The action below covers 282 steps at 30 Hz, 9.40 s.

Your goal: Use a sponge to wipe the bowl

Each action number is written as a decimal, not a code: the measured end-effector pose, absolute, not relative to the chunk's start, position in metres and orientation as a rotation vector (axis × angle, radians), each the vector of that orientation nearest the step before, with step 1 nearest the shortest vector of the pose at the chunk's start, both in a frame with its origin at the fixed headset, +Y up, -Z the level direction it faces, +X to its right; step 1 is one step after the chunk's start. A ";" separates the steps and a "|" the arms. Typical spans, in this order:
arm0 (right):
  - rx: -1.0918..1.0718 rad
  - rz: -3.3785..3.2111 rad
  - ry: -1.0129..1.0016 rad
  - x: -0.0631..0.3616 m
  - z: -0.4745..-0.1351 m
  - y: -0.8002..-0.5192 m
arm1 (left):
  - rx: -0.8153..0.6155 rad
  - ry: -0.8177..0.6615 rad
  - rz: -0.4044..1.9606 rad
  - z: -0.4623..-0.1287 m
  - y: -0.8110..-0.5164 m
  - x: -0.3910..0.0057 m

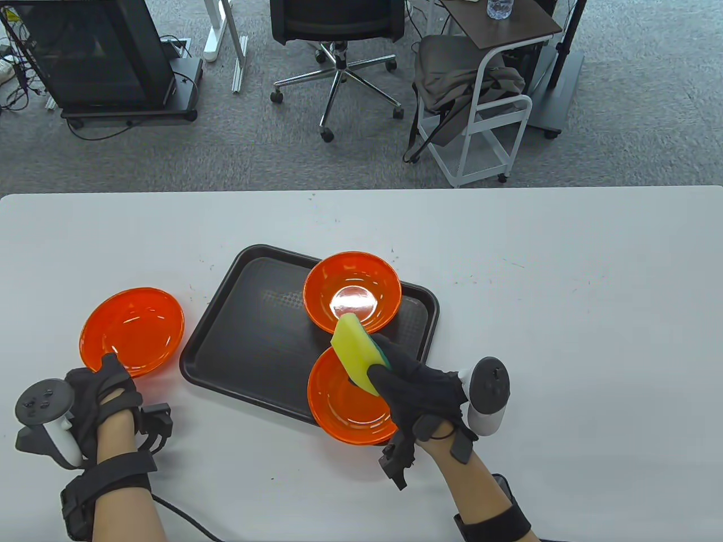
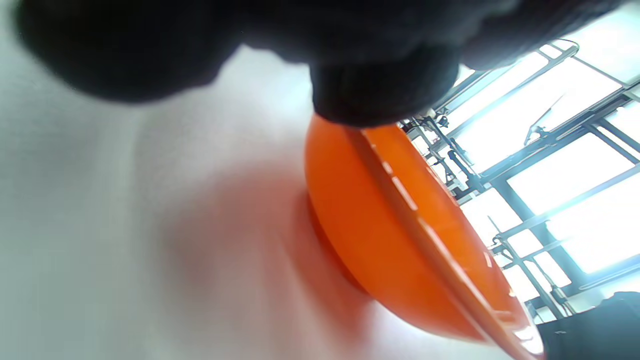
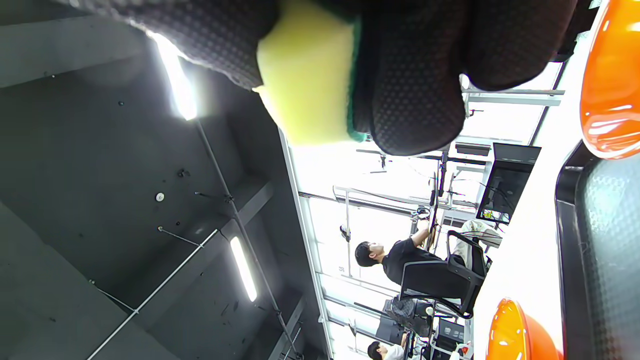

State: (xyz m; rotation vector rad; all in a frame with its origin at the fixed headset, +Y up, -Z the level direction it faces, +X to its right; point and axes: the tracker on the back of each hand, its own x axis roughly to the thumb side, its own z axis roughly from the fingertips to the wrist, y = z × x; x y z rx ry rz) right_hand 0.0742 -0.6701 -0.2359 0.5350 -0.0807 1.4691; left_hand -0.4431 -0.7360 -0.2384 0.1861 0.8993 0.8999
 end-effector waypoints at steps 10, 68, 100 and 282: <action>0.540 1.461 -0.095 0.076 -0.237 -0.667 | 0.038 0.543 0.690 -0.287 -0.706 -0.366; 0.557 1.563 -0.188 0.085 -0.237 -0.659 | -0.052 0.115 1.012 -0.306 -0.681 -0.254; 1.062 2.908 -0.696 0.026 -0.205 -0.630 | 0.004 -0.096 0.953 -0.262 -0.658 -0.237; 0.720 1.819 -0.358 0.095 -0.234 -0.648 | 0.003 0.010 1.330 -0.269 -0.686 -0.254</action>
